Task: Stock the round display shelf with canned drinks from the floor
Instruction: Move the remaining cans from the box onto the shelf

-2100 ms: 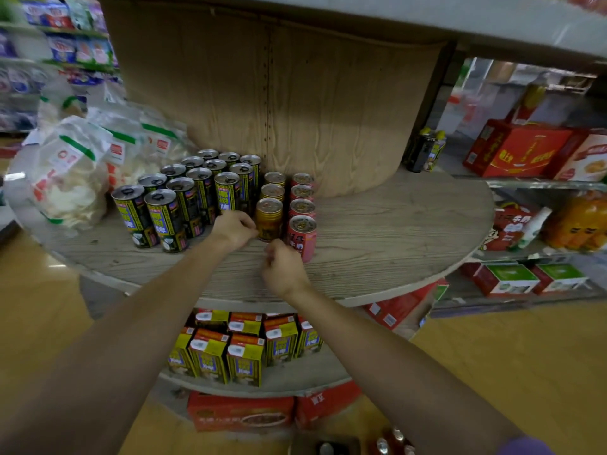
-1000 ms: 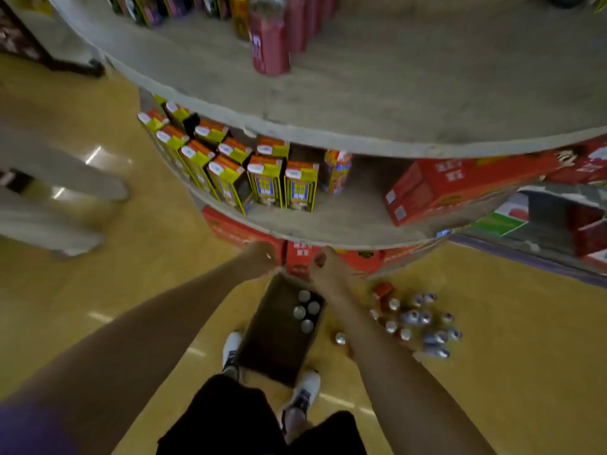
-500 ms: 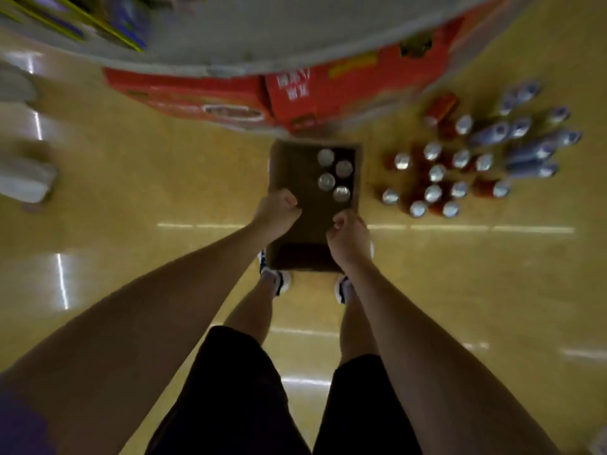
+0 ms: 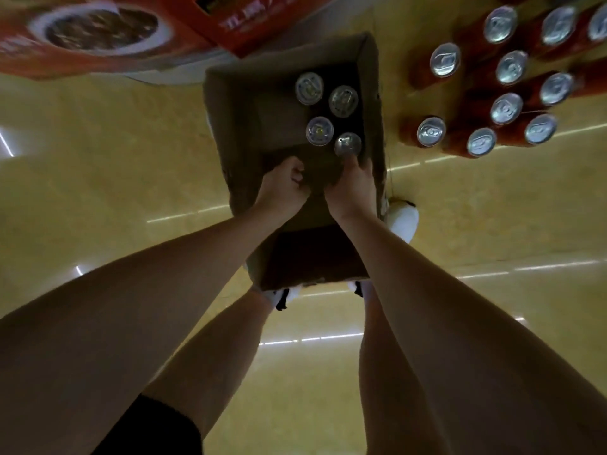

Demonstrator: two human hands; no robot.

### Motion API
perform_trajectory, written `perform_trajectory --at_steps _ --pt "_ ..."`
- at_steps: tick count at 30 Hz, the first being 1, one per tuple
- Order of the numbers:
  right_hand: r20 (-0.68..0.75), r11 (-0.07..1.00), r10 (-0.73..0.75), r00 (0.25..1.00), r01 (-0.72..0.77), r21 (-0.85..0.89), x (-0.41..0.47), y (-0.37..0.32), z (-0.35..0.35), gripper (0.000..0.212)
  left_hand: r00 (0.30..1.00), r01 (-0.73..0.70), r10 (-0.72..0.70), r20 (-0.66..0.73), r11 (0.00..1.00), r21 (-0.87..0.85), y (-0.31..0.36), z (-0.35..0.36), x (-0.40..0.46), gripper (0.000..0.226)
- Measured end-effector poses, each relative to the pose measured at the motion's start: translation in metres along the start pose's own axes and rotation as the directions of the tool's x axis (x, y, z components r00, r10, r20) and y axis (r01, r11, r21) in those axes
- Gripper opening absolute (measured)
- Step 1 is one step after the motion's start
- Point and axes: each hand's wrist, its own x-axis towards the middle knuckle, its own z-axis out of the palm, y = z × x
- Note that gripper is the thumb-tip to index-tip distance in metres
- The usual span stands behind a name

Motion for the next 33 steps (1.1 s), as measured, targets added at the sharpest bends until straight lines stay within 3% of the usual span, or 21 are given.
perform_trajectory --at_steps 7,10,15,19,24,27,33 --pt "-0.064 0.971 -0.098 0.993 0.082 -0.226 0.088 0.020 0.032 0.049 1.000 -0.012 0.012 -0.003 1.000 0.027 -0.024 0.032 0.064 0.037" --pt "0.005 0.926 -0.107 0.994 0.102 -0.362 0.108 0.027 0.051 0.043 1.000 -0.004 0.004 -0.002 1.000 0.006 -0.029 0.041 0.078 0.037" --pt "0.020 0.747 -0.218 0.976 0.181 -0.640 0.115 0.036 0.060 0.041 0.999 0.051 -0.050 0.019 0.998 -0.021 -0.038 0.055 0.077 0.034" --pt "0.055 0.792 -0.174 0.983 0.173 -0.585 0.115 0.035 0.058 0.051 0.997 0.083 -0.082 0.009 0.996 -0.026 -0.042 0.068 0.057 0.028" --pt "0.228 0.894 -0.025 0.973 0.123 -0.430 0.076 0.042 0.048 0.079 0.995 0.091 -0.091 -0.029 0.996 0.005 -0.048 0.057 0.033 0.026" --pt "0.277 0.935 -0.042 0.960 0.135 -0.328 0.038 0.045 0.029 0.073 0.998 0.064 -0.063 -0.014 0.996 0.055 -0.043 0.041 0.013 0.027" --pt "0.269 0.927 -0.214 0.939 0.282 -0.248 -0.033 0.022 -0.025 0.057 0.998 -0.005 -0.002 0.056 0.991 0.132 -0.021 0.004 -0.042 0.034"
